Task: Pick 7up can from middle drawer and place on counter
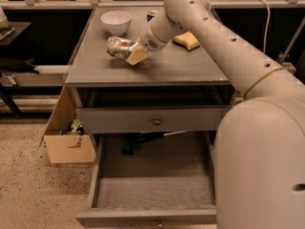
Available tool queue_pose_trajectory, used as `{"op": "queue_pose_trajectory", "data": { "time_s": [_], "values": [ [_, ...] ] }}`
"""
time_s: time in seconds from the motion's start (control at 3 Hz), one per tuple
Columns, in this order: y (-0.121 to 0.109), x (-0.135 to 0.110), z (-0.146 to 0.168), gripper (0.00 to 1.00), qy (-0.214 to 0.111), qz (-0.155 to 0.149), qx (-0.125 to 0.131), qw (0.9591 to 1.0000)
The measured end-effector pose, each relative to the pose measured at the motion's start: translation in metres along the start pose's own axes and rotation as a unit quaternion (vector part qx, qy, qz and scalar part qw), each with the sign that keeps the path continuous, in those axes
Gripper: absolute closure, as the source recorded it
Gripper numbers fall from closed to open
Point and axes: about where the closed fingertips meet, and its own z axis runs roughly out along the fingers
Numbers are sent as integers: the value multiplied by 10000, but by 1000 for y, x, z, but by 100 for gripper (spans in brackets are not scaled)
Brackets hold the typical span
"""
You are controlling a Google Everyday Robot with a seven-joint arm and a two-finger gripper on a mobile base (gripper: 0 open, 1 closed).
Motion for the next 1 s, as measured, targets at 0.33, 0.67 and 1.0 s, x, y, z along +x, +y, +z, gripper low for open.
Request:
{"op": "queue_pose_trajectory", "data": {
  "time_s": [0.33, 0.67, 1.0],
  "values": [
    [-1, -2, -1, 28, -29, -18, -3, 10000],
    [0, -5, -3, 0, -85, -66, -10, 9999],
    [0, -5, -3, 0, -93, -76, -11, 9999]
  ]
}}
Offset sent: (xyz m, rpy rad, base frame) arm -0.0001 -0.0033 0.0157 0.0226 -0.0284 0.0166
